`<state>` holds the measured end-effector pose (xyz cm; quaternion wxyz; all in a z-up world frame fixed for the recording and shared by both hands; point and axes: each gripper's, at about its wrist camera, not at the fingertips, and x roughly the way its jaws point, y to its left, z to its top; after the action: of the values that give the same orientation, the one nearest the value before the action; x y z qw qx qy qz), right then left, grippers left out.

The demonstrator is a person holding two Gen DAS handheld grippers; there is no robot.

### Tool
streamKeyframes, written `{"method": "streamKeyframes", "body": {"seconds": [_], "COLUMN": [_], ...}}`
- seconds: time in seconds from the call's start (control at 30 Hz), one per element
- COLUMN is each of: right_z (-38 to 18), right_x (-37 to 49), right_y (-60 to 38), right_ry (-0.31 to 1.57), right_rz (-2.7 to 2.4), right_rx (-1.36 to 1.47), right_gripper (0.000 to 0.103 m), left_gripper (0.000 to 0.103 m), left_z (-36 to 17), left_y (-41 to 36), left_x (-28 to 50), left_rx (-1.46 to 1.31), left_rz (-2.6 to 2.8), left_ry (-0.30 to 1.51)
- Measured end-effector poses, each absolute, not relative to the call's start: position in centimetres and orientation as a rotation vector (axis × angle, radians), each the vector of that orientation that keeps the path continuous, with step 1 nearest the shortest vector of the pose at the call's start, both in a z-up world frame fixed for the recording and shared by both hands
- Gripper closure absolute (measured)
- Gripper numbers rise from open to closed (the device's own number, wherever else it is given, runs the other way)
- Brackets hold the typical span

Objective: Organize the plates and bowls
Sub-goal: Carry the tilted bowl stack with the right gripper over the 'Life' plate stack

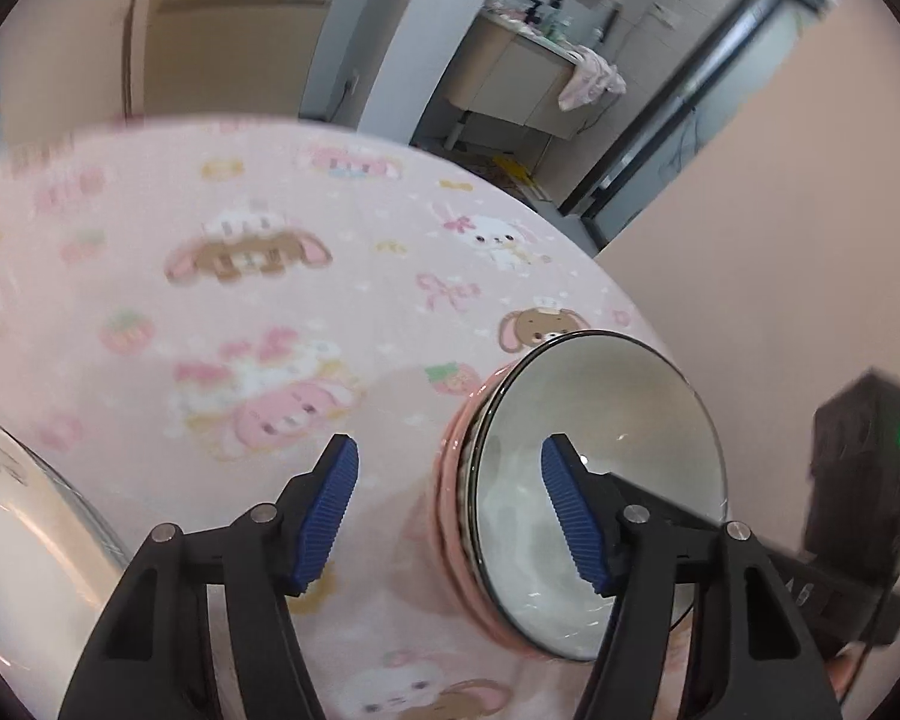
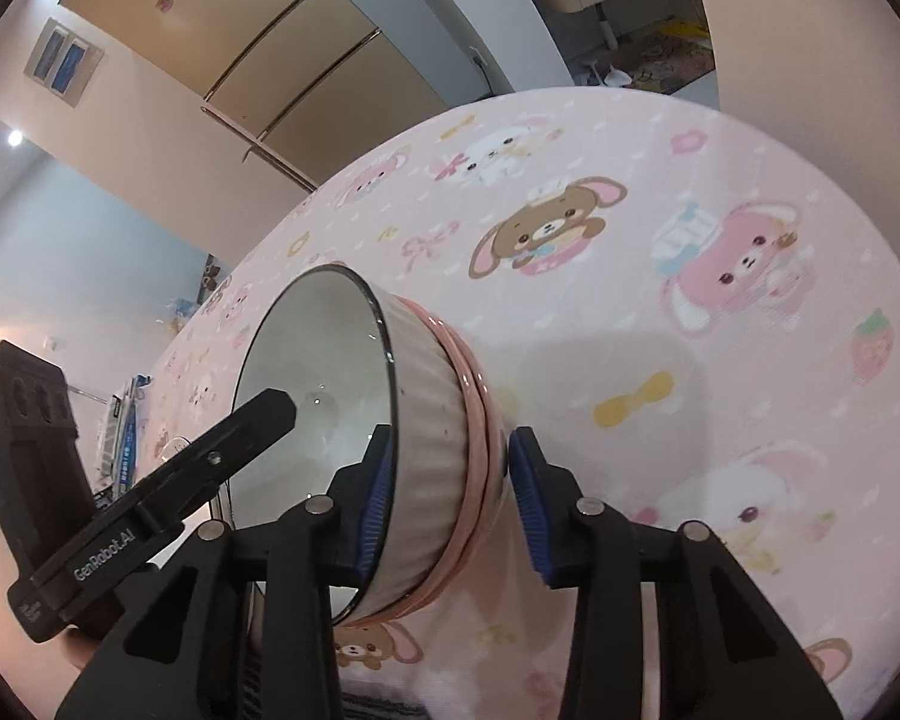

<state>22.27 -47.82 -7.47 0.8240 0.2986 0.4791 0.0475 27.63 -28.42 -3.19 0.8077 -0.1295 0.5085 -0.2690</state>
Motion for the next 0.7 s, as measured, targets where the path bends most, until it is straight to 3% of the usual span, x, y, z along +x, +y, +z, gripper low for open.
{"method": "streamKeyframes", "body": {"seconds": [0.2,0.27,0.7], "right_z": [-8.4,-9.2,-11.0], "right_x": [21.6,21.9,20.8], "right_y": [-48.2,-48.5,-49.3], "right_ry": [0.975,0.995,0.896], "right_rz": [0.099,0.111,0.143], "right_rx": [0.716,0.758,0.932], "right_gripper": [0.065,0.065,0.064], "left_gripper": [0.037,0.042,0.048], "left_z": [-4.3,-4.8,-6.8], "left_y": [-28.4,-28.7,-28.7], "left_x": [27.4,27.4,28.1], "left_rx": [-0.368,-0.386,-0.503], "left_rz": [-0.567,-0.61,-0.647], "left_ry": [1.096,1.123,1.234]}}
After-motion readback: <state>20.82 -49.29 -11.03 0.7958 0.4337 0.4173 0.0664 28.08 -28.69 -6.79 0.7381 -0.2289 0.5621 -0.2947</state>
